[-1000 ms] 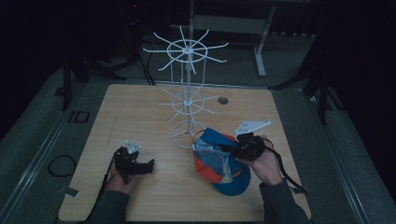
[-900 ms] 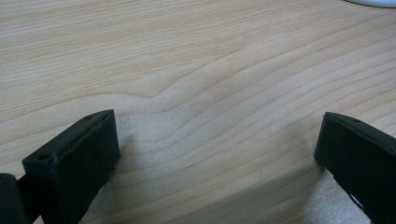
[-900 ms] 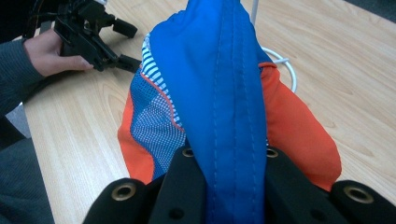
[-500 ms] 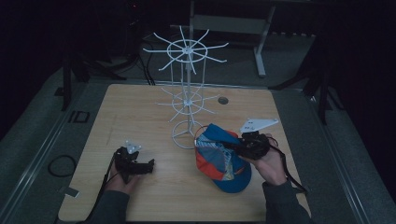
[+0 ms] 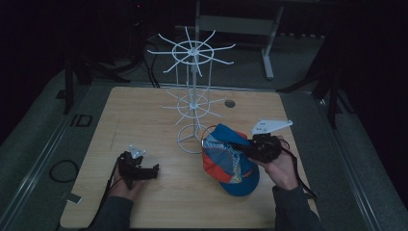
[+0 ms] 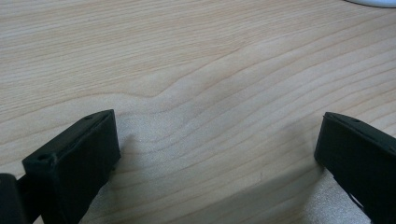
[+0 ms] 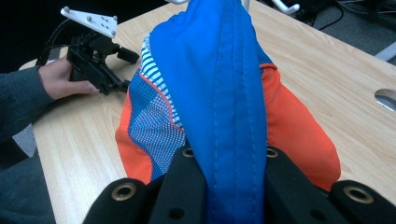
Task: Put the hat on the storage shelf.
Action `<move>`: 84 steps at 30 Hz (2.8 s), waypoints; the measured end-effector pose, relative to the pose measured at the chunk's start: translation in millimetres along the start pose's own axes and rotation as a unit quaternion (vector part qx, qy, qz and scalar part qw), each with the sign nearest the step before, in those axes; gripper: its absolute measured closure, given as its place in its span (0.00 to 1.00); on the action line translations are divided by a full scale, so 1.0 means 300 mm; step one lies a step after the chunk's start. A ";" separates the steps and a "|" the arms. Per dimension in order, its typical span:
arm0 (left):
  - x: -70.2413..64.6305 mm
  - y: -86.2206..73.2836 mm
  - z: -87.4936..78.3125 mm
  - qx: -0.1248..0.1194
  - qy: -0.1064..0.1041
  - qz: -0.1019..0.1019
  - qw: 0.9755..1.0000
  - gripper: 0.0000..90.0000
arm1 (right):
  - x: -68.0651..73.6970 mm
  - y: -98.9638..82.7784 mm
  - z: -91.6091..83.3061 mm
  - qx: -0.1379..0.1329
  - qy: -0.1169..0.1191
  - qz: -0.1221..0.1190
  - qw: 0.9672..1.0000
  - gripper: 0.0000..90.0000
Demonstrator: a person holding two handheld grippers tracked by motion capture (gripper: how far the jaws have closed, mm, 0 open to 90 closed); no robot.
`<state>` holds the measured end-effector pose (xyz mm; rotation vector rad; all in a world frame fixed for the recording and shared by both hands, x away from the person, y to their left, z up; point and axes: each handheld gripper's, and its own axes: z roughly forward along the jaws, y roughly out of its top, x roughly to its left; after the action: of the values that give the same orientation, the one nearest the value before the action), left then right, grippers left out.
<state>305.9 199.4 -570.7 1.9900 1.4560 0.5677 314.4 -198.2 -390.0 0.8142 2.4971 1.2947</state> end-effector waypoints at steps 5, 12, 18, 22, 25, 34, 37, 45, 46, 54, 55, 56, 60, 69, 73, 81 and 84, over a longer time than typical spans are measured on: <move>0.000 0.000 0.000 0.000 0.000 0.000 1.000 0.00 | -0.004 0.002 -0.007 -0.008 0.003 0.003 1.000 0.97; 0.000 0.000 0.000 0.000 0.000 0.000 1.000 0.00 | -0.008 0.005 -0.021 -0.014 0.003 0.003 1.000 0.97; 0.000 0.000 0.000 0.000 0.000 0.000 1.000 0.00 | -0.008 0.011 -0.034 -0.019 0.004 0.003 1.000 0.97; 0.000 0.000 0.000 0.001 -0.001 0.000 1.000 0.00 | -0.007 0.013 -0.040 -0.024 0.005 0.002 1.000 0.97; 0.000 0.000 0.000 0.000 -0.001 -0.001 1.000 0.00 | -0.010 0.016 -0.048 -0.027 0.002 0.002 1.000 0.97; 0.000 0.000 0.000 0.000 -0.001 -0.001 1.000 0.00 | -0.021 0.028 -0.074 -0.043 0.002 0.007 0.999 0.97; 0.000 0.000 0.000 0.000 -0.001 -0.001 1.000 0.00 | -0.022 0.033 -0.080 -0.048 0.003 0.008 0.999 0.97; 0.000 0.000 0.000 0.000 -0.001 -0.001 1.000 0.00 | -0.027 0.047 -0.104 -0.060 -0.002 0.006 0.998 0.97; 0.000 0.000 0.000 0.000 -0.001 -0.001 1.000 0.00 | -0.029 0.048 -0.106 -0.062 -0.003 0.006 0.998 0.97; 0.000 0.000 0.000 0.000 -0.001 -0.001 1.000 0.00 | -0.039 0.051 -0.124 -0.071 -0.004 0.011 0.997 0.97; 0.000 0.000 0.000 0.000 -0.001 -0.001 1.000 0.00 | -0.041 0.053 -0.126 -0.073 -0.004 0.012 0.997 0.97; 0.000 0.000 0.000 0.000 -0.001 -0.001 1.000 0.00 | -0.043 0.054 -0.128 -0.074 -0.004 0.012 0.997 0.97; 0.000 0.000 0.000 0.000 -0.001 -0.001 1.000 0.00 | -0.048 0.062 -0.129 -0.076 -0.008 0.009 0.997 0.97; 0.000 0.000 0.000 0.001 -0.001 -0.001 1.000 0.00 | -0.057 0.081 -0.141 -0.085 -0.010 0.007 0.996 0.97; 0.000 0.000 0.000 0.001 -0.001 -0.001 1.000 0.00 | -0.065 0.087 -0.144 -0.092 -0.007 0.010 0.996 0.97; 0.000 0.000 0.000 0.001 -0.001 0.000 1.000 0.00 | -0.069 0.103 -0.151 -0.100 -0.007 0.008 0.995 0.97; 0.000 0.000 0.000 0.001 -0.001 0.000 1.000 0.00 | -0.072 0.113 -0.158 -0.101 -0.010 0.005 0.995 0.97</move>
<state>305.9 199.4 -570.6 1.9905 1.4568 0.5652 324.8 -227.4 -336.1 0.7890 2.3020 1.5050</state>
